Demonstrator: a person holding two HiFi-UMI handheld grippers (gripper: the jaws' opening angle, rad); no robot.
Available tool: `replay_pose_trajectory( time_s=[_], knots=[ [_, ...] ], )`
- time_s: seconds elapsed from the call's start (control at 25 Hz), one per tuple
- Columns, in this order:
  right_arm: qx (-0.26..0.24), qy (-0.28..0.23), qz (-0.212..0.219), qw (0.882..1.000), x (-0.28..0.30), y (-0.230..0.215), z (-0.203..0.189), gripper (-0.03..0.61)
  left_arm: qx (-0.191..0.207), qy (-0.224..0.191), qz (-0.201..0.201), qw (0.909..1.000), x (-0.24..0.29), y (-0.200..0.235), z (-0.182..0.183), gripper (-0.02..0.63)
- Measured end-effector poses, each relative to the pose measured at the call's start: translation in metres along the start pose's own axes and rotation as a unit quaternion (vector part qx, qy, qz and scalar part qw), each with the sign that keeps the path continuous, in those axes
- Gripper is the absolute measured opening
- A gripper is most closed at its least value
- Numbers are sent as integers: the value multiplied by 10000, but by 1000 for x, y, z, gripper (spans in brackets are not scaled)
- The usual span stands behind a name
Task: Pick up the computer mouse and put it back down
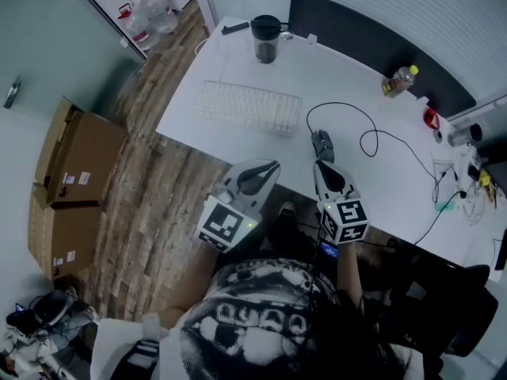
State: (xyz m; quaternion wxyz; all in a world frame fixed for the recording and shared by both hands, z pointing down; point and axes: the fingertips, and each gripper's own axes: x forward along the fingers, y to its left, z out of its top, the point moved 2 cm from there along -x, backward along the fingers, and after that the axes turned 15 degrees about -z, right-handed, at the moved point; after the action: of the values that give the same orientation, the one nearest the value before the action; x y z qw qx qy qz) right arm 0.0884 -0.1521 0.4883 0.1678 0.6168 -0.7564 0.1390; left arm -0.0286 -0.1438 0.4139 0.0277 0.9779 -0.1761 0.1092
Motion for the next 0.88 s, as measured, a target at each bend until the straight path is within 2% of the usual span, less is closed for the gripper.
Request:
replay_pose_trajectory(
  time_s=[0.24,0.4,0.52,0.6,0.76,0.88],
  knots=[
    [-65,412,-70,9991,45,-43,-28,0,-37,139,213,9997,32,18,2,6],
    [-91,774,-5,9970,73,-62,-55,101,-64,281,302,9991,49,23,-1,6],
    [-77,1104,18,9939,95,-69,-77,238,-87,399,344,9986,59,24,-4,6],
    [-114,1283,-15,9917,108,-73,-91,301,-112,444,379,9982,64,23,-5,6],
    [-236,1480,-158,9886,128,-79,-110,341,-194,545,425,9974,72,18,-8,6],
    [-178,1638,-220,9861,139,-79,-119,344,-247,649,417,9967,70,16,-10,6]
  ],
)
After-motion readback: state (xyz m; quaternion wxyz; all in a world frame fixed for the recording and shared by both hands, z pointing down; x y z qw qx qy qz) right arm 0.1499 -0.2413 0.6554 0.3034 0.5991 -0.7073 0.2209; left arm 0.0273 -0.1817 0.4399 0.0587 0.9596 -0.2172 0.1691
